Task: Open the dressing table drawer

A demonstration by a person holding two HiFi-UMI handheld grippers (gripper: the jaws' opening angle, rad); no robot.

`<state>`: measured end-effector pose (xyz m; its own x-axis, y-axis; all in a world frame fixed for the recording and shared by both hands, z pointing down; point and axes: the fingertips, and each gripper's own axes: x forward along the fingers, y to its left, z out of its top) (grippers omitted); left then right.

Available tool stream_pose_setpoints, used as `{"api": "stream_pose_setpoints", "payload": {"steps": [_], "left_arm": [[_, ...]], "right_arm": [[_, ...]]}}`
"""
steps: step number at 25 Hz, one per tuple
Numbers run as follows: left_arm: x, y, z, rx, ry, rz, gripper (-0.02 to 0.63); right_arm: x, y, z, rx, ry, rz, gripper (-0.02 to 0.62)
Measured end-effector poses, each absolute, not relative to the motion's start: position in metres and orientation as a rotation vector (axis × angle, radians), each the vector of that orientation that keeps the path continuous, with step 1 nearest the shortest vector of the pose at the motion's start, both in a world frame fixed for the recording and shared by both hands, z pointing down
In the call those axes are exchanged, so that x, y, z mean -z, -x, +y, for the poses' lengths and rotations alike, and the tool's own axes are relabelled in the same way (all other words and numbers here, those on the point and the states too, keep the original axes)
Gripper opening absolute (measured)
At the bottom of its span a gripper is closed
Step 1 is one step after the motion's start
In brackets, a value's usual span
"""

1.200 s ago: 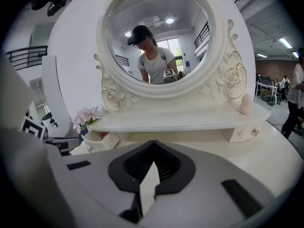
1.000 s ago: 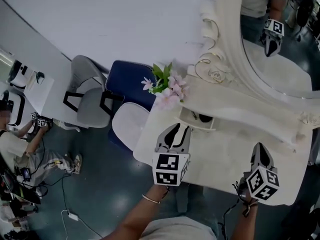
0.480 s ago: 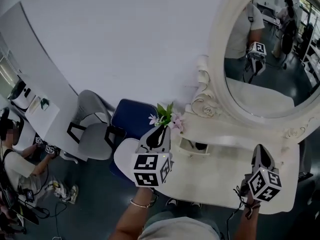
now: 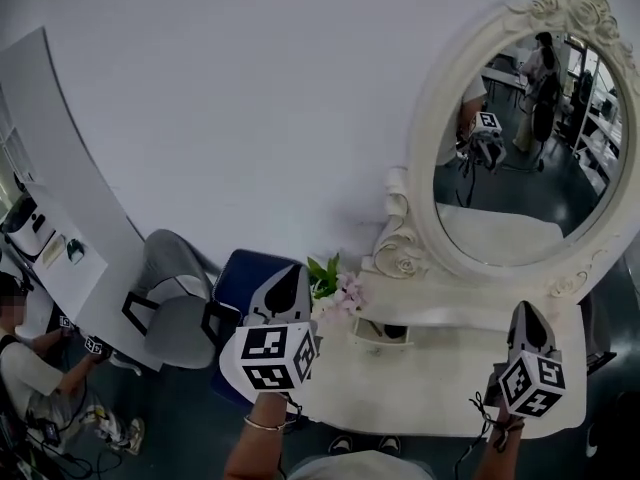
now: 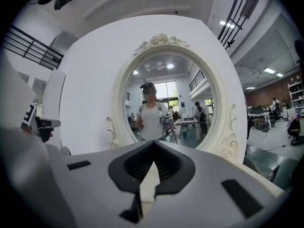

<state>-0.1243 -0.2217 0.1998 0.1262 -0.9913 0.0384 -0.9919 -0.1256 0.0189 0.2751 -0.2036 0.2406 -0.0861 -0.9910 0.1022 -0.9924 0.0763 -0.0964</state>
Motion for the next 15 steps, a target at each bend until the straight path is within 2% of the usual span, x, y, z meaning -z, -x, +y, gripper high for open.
{"api": "stream_pose_setpoints", "payload": {"steps": [15], "left_arm": [[-0.209,0.132,-0.231,-0.051,-2.350,-2.036,0.018]], "right_arm": [[-0.247,-0.277,-0.186,-0.194,-2.162,-2.209,0.005]]}}
